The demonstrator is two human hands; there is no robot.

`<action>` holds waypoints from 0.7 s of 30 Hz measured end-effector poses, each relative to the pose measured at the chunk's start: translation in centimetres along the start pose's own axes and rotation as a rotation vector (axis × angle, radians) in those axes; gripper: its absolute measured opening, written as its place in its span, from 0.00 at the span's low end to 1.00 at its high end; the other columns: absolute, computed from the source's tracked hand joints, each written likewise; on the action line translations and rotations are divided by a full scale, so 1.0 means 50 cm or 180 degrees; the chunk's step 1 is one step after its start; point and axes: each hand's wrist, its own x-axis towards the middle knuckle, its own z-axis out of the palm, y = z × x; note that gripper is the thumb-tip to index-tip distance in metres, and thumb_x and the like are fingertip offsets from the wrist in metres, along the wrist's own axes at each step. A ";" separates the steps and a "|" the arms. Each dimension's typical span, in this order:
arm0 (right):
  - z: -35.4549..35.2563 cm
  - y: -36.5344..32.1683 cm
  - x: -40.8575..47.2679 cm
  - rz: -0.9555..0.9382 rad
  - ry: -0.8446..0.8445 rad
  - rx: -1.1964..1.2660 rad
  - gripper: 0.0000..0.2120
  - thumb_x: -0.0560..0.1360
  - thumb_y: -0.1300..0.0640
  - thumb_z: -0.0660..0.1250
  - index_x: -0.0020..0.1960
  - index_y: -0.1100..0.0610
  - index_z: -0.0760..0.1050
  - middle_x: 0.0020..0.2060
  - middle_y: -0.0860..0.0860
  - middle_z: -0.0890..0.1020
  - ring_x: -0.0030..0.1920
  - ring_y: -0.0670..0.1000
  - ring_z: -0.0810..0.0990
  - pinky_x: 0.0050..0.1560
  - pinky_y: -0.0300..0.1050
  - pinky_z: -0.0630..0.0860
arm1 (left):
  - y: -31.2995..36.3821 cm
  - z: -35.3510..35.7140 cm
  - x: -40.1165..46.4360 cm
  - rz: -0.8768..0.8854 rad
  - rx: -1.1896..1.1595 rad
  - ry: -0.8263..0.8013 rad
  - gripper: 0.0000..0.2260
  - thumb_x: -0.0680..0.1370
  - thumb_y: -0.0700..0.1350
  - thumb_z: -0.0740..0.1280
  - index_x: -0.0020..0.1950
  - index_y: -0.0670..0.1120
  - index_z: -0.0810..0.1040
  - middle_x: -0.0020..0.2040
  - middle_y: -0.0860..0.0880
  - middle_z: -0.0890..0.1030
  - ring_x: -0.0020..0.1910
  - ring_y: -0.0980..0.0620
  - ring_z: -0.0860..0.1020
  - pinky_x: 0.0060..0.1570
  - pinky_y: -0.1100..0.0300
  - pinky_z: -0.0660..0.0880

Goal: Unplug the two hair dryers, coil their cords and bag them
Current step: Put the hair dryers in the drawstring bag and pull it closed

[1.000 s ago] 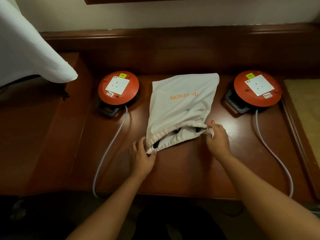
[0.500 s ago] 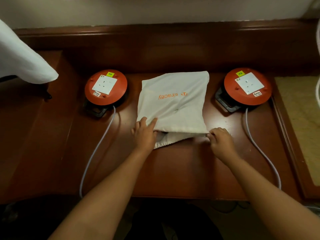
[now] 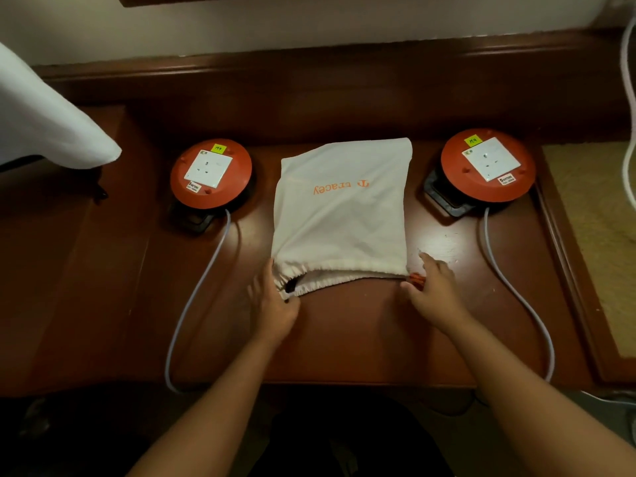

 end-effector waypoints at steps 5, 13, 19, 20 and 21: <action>0.040 -0.055 0.034 0.0209 0.0020 -0.1248 0.16 0.77 0.47 0.63 0.60 0.54 0.71 0.56 0.54 0.79 0.61 0.56 0.71 0.60 0.54 0.63 | -0.030 0.034 -0.008 -0.0546 -0.0136 -0.0060 0.18 0.77 0.41 0.66 0.66 0.37 0.70 0.63 0.35 0.74 0.63 0.36 0.71 0.60 0.48 0.67; 0.011 -0.037 -0.034 -0.0176 0.0891 -0.0053 0.05 0.74 0.64 0.63 0.46 0.58 0.78 0.40 0.57 0.81 0.47 0.60 0.76 0.54 0.52 0.64 | -0.041 0.015 0.016 -0.0378 -0.0163 -0.0197 0.07 0.78 0.38 0.64 0.53 0.37 0.79 0.49 0.36 0.81 0.49 0.37 0.79 0.46 0.52 0.72; 0.038 -0.028 -0.069 0.0065 0.0594 -0.0128 0.05 0.76 0.63 0.63 0.48 0.60 0.78 0.42 0.59 0.82 0.48 0.61 0.76 0.48 0.50 0.65 | -0.041 0.003 0.018 -0.0365 -0.0178 -0.0158 0.09 0.78 0.36 0.63 0.55 0.35 0.78 0.51 0.33 0.81 0.51 0.34 0.78 0.49 0.50 0.73; 0.038 -0.025 -0.071 0.0092 0.0608 -0.0119 0.05 0.76 0.63 0.63 0.48 0.60 0.77 0.42 0.60 0.82 0.47 0.62 0.77 0.47 0.50 0.65 | -0.041 -0.001 0.015 -0.0332 -0.0184 -0.0179 0.09 0.79 0.36 0.62 0.56 0.36 0.78 0.52 0.34 0.81 0.52 0.35 0.78 0.49 0.50 0.73; 0.038 -0.022 -0.074 0.0106 0.0616 -0.0113 0.05 0.76 0.64 0.63 0.47 0.60 0.77 0.41 0.60 0.82 0.47 0.62 0.77 0.46 0.50 0.65 | -0.043 -0.004 0.013 -0.0288 -0.0187 -0.0206 0.10 0.79 0.37 0.62 0.58 0.37 0.78 0.52 0.35 0.81 0.52 0.35 0.78 0.49 0.50 0.73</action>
